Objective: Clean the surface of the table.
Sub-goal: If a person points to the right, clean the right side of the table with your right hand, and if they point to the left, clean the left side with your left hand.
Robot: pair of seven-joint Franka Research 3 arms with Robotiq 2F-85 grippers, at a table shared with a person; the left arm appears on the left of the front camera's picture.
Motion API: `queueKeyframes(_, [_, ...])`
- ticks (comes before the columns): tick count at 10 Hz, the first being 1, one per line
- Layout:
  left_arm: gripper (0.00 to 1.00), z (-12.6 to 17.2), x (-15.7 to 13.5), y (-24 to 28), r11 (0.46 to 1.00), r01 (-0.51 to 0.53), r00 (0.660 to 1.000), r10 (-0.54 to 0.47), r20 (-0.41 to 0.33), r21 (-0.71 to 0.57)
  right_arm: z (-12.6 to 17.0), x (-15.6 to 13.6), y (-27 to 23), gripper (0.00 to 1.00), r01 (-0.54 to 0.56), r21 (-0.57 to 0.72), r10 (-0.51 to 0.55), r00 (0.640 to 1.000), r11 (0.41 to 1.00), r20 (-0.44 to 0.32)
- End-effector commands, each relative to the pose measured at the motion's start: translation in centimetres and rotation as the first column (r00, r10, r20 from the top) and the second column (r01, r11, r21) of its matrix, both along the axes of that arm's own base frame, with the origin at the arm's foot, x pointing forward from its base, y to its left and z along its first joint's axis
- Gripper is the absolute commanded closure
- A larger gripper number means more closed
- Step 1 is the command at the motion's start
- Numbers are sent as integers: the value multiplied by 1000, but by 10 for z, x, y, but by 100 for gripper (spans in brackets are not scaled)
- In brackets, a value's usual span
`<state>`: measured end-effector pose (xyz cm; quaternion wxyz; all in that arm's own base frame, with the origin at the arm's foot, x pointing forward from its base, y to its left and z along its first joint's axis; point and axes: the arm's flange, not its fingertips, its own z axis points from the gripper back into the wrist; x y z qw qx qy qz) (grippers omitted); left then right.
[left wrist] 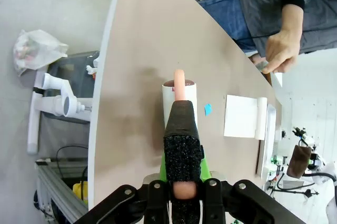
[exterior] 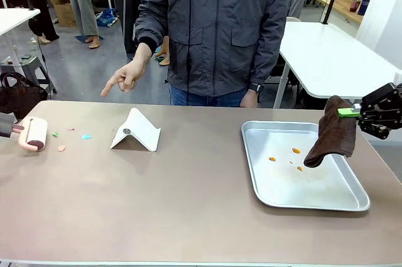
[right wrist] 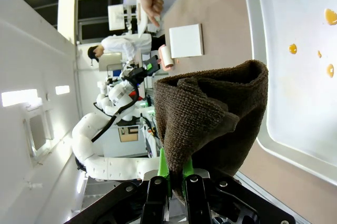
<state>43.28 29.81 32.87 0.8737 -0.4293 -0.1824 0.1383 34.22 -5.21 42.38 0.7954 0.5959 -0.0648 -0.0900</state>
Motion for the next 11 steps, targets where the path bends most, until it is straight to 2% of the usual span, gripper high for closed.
queueKeyframes(1, [78,4,7,0,999,-37,999,37,-2,4,6,-1,3,100,5,20,-5,1000,1000,-9])
queueKeyframes(6, [78,-14,13,-10,999,-31,997,31,-67,14,6,-1,3,100,5,20,-5,1000,1000,-9])
queueKeyframes(11, [78,-31,32,-35,999,-24,980,32,-195,42,6,-1,3,100,5,20,-5,1000,1000,-9])
